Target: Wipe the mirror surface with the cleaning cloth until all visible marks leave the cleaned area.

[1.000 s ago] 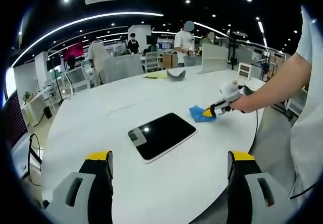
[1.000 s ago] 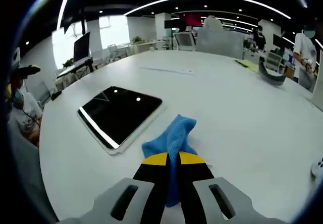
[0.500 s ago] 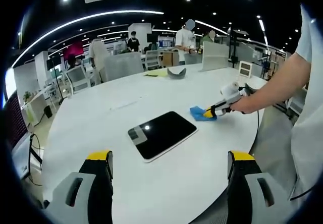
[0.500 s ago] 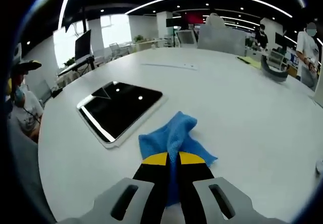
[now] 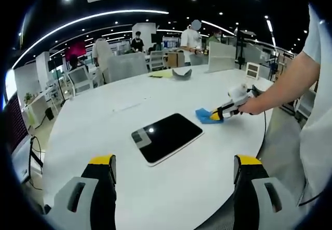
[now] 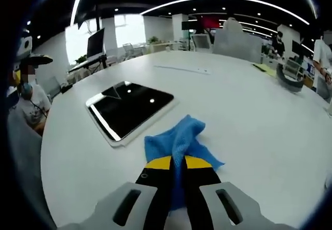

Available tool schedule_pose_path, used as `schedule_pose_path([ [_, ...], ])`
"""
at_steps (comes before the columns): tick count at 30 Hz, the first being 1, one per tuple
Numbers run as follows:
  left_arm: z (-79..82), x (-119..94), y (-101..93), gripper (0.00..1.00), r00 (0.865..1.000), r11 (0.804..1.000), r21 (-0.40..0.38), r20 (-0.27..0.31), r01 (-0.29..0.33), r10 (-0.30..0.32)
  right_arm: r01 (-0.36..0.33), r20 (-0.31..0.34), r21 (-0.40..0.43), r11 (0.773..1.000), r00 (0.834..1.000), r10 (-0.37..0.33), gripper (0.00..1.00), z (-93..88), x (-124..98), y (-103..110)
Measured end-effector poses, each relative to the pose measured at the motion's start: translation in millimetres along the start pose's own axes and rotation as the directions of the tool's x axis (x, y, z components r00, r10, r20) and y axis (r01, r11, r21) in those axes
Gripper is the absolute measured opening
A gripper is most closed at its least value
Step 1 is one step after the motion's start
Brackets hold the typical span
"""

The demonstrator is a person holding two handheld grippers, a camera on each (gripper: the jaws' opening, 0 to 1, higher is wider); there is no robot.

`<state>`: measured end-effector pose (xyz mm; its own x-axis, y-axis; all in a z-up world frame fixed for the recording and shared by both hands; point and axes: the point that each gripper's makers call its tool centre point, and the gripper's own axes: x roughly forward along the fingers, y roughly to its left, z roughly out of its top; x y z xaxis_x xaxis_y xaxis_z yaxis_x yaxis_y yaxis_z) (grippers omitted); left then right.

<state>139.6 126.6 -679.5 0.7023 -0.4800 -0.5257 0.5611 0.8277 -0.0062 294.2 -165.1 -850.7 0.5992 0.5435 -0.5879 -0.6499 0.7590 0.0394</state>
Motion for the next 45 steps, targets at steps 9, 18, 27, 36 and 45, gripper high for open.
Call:
schedule_pose_path([
  [9, 2.1, 3, -2.4, 0.95, 1.0, 1.0, 0.003, -0.001, 0.004, -0.004, -0.095, 0.029, -0.041, 0.995, 0.995, 0.096, 0.18, -0.6, -3, 13],
  [18, 2.7, 3, -2.9, 0.95, 1.0, 1.0, 0.011, -0.005, 0.005, -0.005, -0.231, -0.051, -0.16, 0.96, 0.973, 0.226, 0.23, -4.3, -5, 17],
  [27, 2.9, 6, -4.1, 0.95, 1.0, 1.0, 0.007, -0.005, 0.009, -0.009, -0.23, -0.051, -0.185, 0.955, 0.973, 0.224, 0.24, -4.9, -5, 18],
  [36, 3.5, 6, -0.6, 0.95, 1.0, 1.0, 0.002, 0.003, 0.003, -0.003, -0.194, -0.066, -0.13, 0.972, 0.98, 0.186, 0.24, -1.2, -4, 19],
  [45, 4.2, 0, 13.5, 0.95, 1.0, 1.0, -0.001, 0.015, -0.015, 0.015, -0.154, 0.04, -0.076, 0.985, 0.987, 0.157, 0.27, 34.7, -21, 30],
])
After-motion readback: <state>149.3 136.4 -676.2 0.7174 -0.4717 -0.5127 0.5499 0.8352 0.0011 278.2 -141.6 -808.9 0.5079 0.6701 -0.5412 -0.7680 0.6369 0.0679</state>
